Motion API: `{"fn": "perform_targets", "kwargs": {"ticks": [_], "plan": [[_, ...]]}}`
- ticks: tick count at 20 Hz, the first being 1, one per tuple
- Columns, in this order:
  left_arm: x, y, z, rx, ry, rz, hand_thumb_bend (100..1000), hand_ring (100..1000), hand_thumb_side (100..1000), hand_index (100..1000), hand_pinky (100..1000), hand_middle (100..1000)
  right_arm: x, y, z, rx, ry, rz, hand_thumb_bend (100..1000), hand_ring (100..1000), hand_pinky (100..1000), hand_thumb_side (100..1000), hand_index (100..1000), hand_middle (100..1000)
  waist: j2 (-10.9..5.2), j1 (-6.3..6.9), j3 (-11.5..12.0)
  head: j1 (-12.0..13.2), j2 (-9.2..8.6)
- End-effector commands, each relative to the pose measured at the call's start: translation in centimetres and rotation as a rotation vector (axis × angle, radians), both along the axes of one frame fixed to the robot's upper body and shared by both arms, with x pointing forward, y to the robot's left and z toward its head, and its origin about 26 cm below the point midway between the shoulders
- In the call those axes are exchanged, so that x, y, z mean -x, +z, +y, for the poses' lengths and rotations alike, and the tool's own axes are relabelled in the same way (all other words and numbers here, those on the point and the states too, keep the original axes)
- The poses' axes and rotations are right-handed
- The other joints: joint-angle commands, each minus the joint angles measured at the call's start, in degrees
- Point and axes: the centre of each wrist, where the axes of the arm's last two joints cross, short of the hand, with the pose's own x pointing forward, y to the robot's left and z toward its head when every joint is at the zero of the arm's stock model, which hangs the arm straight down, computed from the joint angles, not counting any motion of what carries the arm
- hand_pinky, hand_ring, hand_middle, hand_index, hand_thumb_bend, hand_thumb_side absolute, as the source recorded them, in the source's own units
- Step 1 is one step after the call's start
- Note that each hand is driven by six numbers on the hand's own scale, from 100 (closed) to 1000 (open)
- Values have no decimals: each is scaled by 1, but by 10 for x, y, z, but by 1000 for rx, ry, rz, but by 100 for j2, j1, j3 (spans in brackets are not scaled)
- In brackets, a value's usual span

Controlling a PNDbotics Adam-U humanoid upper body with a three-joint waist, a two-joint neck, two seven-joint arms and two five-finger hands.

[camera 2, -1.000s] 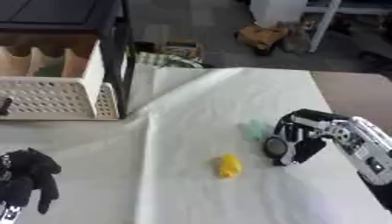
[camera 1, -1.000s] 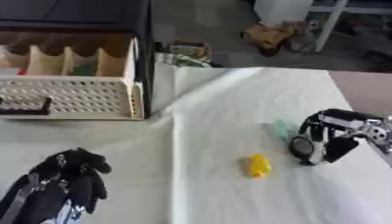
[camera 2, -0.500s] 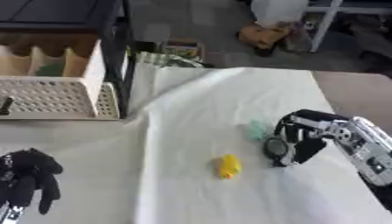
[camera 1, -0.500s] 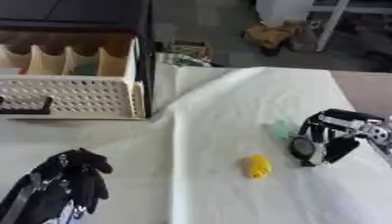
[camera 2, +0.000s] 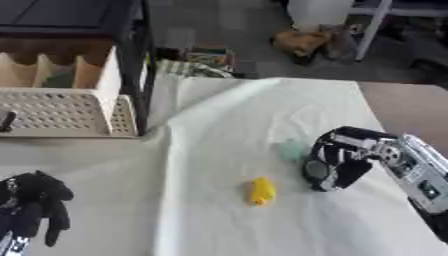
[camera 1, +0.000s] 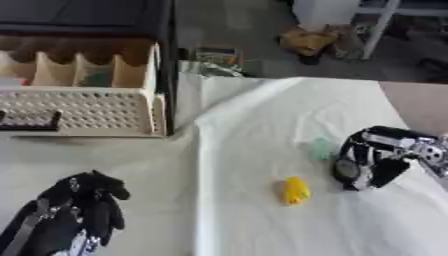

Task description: Pick up objects from table and place into drawer.

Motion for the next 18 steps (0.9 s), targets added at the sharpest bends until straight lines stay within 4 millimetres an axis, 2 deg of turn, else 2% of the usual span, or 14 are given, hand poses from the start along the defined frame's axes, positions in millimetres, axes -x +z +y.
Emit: {"fn": "perform_targets", "kwargs": {"ticks": [1,12,18], "plan": [[2,6,-3,6,-13,-20,100,429,392,723,227,570,2,11,-2,6,1,-19,497,603,469,216,738,457,-87,1,1,5,-49],[1,7,-3,8,-15,-22,100,431,396,721,228,570,1,10,-2,10,-18,-33,403,588,443,201,689,402,-93,8,23,-2,-75],[1,7,-3,7,-12,-19,100,432,395,720,228,570,2,11,-2,5,-19,-41,391,583,435,197,675,380,-106,2,10,8,-63]]}}
